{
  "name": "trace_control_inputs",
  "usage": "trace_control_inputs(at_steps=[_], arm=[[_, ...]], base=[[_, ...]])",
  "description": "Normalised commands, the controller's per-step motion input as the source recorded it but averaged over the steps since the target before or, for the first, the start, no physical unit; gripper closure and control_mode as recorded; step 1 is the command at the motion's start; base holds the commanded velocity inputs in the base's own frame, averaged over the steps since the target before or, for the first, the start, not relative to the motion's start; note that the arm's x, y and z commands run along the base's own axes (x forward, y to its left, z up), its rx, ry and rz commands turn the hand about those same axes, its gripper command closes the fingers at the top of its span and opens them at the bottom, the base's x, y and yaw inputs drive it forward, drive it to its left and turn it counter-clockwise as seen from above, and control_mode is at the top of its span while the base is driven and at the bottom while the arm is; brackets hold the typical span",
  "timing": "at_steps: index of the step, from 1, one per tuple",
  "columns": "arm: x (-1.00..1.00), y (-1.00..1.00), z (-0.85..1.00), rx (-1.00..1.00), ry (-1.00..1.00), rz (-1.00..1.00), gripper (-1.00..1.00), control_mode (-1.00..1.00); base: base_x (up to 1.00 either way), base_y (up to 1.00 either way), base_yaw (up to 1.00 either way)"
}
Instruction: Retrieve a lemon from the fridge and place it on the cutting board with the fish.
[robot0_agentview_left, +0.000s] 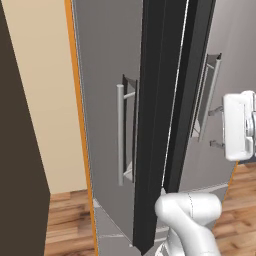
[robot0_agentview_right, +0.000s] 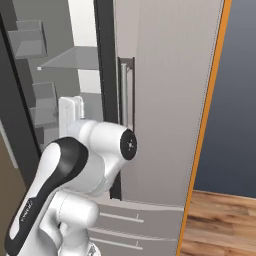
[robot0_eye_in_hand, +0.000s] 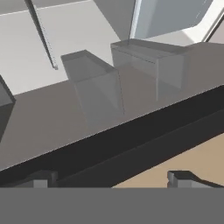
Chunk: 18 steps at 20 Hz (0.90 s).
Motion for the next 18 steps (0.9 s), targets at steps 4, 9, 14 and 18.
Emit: trace_control_inputs(at_steps=[4, 9, 14, 18], arm=[[0.4, 0.31, 0.0, 0.0, 0.0, 0.0, -1.0, -1.0], [0.29, 0.31, 0.0, 0.0, 0.0, 0.0, -1.0, -1.0], [0.3, 0.09, 0.0, 0.0, 0.0, 0.0, -1.0, -1.0], [0.38, 0.02, 0.0, 0.0, 0.0, 0.0, -1.0, -1.0]], base=[[0.0, 0.0, 0.0], [0.0, 0.0, 0.0], [0.0, 0.0, 0.0], [0.0, 0.0, 0.0]])
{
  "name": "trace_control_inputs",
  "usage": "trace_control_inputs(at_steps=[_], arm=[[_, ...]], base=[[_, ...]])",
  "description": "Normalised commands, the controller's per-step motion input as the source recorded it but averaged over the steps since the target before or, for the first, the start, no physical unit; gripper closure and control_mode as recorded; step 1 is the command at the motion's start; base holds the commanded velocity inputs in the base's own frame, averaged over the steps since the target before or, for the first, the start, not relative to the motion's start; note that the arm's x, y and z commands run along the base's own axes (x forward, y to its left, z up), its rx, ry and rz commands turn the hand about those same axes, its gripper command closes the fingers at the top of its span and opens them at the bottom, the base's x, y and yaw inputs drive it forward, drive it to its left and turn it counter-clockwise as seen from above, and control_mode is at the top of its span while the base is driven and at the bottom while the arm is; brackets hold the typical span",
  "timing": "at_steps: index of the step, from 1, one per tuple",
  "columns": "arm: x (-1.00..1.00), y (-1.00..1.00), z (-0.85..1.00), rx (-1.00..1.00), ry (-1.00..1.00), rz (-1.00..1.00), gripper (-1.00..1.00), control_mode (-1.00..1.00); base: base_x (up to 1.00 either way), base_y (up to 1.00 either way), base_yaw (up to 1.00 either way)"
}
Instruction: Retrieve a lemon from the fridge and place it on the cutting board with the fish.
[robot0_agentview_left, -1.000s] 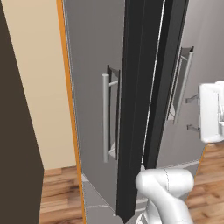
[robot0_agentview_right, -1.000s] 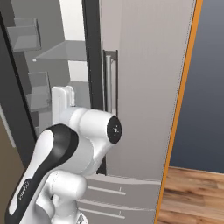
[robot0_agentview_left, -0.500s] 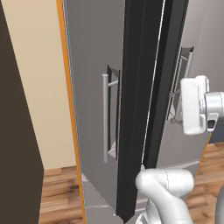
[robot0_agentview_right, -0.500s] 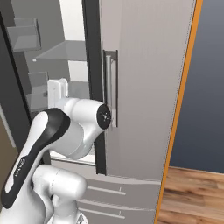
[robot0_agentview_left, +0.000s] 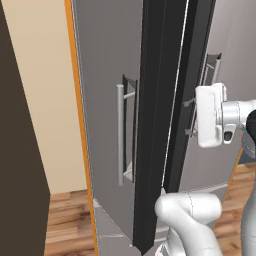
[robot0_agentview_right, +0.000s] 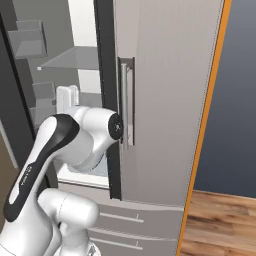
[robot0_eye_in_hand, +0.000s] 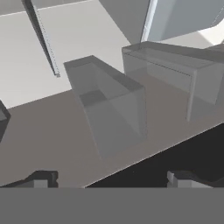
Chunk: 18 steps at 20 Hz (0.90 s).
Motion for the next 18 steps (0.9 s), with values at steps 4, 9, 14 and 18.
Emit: trace_control_inputs(at_steps=[4, 9, 14, 18], arm=[[0.3, 0.24, 0.0, 0.0, -0.02, 0.0, -1.0, -1.0], [0.37, 0.24, -0.02, 0.0, -0.01, 0.02, -1.0, -1.0], [0.24, 0.27, -0.04, 0.0, -0.01, 0.07, -1.0, -1.0], [0.01, 0.45, 0.0, 0.0, 0.0, 0.14, -1.0, -1.0]], base=[[0.0, 0.0, 0.0], [0.0, 0.0, 0.0], [0.0, 0.0, 0.0], [0.0, 0.0, 0.0]])
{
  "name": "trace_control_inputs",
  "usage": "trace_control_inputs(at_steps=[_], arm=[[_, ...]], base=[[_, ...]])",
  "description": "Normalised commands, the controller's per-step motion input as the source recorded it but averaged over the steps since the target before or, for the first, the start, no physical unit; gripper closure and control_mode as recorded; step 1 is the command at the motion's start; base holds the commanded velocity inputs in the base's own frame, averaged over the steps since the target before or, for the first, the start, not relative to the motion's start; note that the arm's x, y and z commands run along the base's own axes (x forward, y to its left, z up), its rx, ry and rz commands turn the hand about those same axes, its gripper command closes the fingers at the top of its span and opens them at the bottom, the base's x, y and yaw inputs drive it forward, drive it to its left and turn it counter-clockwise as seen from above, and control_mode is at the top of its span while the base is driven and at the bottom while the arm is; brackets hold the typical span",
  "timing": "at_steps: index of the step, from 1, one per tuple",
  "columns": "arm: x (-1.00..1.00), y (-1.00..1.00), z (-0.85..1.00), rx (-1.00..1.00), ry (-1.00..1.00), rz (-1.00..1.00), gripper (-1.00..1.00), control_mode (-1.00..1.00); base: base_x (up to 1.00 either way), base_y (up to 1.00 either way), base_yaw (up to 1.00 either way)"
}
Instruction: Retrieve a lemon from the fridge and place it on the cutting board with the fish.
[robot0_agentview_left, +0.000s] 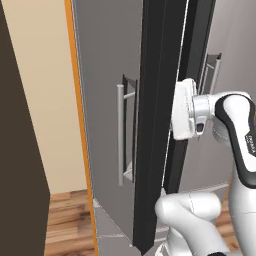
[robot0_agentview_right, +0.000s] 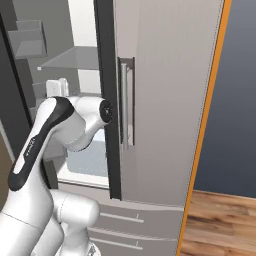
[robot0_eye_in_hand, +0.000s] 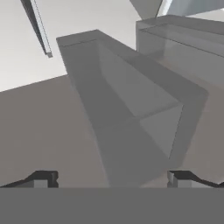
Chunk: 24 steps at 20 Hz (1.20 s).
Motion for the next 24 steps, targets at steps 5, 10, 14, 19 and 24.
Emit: trace_control_inputs(at_steps=[5, 10, 14, 19, 24], arm=[[0.0, 0.51, 0.0, -0.01, 0.0, 0.11, -1.0, -1.0], [-0.02, 0.57, 0.0, -0.02, 0.0, 0.06, -1.0, -1.0], [-0.11, 0.65, 0.0, -0.01, 0.0, 0.05, -1.0, -1.0], [-0.13, 0.69, 0.0, -0.01, 0.0, 0.0, -1.0, -1.0], [-0.08, 0.61, 0.0, 0.0, 0.0, 0.0, -1.0, -1.0]], base=[[0.0, 0.0, 0.0], [0.0, 0.0, 0.0], [0.0, 0.0, 0.0], [0.0, 0.0, 0.0], [0.0, 0.0, 0.0]])
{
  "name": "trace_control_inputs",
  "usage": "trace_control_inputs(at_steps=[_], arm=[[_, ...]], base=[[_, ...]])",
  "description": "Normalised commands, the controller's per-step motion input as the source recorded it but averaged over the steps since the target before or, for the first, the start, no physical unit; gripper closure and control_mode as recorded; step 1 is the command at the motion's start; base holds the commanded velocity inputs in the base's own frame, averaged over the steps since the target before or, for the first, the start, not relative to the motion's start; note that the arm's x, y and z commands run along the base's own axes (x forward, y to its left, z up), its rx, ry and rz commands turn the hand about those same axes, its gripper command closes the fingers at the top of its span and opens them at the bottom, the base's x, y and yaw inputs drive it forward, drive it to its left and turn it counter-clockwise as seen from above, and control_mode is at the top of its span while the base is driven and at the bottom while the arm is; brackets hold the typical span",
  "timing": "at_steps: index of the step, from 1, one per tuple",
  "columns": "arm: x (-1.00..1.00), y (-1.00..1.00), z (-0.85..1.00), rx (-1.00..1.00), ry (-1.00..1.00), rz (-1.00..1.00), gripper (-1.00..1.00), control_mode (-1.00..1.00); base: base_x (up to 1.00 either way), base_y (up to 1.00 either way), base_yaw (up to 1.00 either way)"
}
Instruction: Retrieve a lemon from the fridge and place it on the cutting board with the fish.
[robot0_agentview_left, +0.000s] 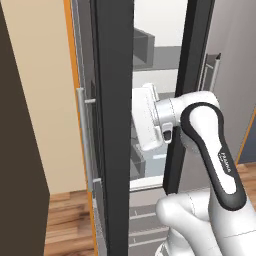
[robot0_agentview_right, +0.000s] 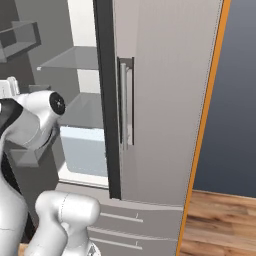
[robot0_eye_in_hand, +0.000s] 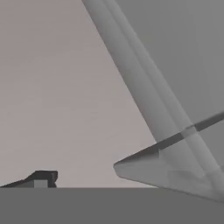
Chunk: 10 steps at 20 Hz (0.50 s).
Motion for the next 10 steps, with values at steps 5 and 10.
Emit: trace_control_inputs(at_steps=[5, 10], arm=[[0.0, 0.42, 0.0, 0.0, 0.0, 0.0, -1.0, -1.0], [0.0, 0.24, 0.0, 0.0, 0.0, 0.0, -1.0, -1.0]], base=[[0.0, 0.0, 0.0], [0.0, 0.0, 0.0]])
